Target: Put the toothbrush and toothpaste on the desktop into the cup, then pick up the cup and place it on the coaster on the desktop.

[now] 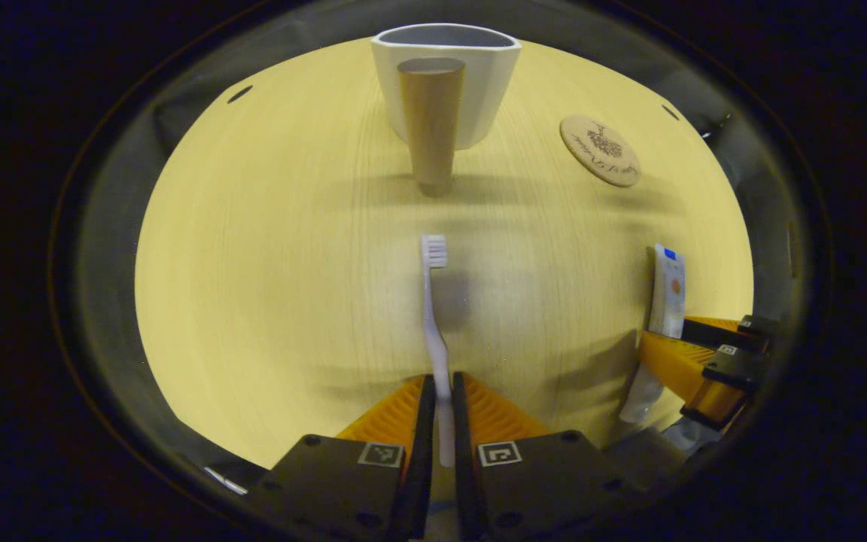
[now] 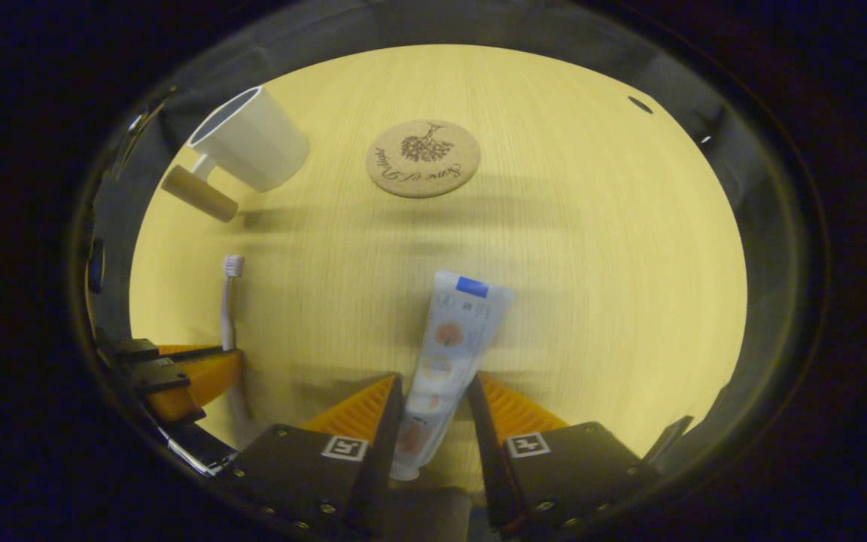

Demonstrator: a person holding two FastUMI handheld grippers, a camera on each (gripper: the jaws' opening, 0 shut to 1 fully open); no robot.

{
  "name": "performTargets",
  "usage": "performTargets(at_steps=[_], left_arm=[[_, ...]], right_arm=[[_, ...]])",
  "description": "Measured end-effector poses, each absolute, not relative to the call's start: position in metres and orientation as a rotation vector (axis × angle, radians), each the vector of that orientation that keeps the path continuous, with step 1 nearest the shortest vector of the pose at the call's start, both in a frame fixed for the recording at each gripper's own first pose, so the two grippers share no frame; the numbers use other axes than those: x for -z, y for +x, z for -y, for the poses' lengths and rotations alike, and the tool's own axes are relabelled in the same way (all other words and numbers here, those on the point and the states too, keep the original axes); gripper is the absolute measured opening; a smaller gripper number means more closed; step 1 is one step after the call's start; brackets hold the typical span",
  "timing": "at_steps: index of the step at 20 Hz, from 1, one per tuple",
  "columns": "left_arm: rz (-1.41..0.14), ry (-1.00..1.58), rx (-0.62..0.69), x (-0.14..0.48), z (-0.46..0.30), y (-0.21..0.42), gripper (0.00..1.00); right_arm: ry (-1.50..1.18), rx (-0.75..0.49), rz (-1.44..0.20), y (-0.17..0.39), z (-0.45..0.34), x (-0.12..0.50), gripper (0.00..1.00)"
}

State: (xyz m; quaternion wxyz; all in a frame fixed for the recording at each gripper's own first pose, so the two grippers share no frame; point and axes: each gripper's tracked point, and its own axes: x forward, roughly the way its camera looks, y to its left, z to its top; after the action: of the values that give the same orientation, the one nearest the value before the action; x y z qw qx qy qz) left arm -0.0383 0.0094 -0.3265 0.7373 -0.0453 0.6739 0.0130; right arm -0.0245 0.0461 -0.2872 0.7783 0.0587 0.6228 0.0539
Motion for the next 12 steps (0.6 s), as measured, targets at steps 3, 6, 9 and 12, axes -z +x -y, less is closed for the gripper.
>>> performTargets(at_steps=[3,6,9,12], left_arm=[[-1.472,-0.103,-0.031,0.3255,-0.0104,-0.0382,0.18],[-1.458,-0.123,-0.020,0.3258,-0.0083,-0.0370,0.17],[-1.435,-0.134,-0.002,0.3241,-0.0075,-0.0376,0.13],[-1.414,-0.177,-0.011,0.3228,-0.0065,-0.0405,0.13]], right_arm=[[0.136,-0.121,-1.343,-0.0258,-0.0455,0.2869,0.31],[0.141,-0.144,-1.338,-0.0289,-0.0475,0.2864,0.24],[0.145,-0.155,-1.322,-0.0294,-0.0490,0.2859,0.18],[0.183,-0.151,-1.302,-0.0310,-0.0498,0.2820,0.19]])
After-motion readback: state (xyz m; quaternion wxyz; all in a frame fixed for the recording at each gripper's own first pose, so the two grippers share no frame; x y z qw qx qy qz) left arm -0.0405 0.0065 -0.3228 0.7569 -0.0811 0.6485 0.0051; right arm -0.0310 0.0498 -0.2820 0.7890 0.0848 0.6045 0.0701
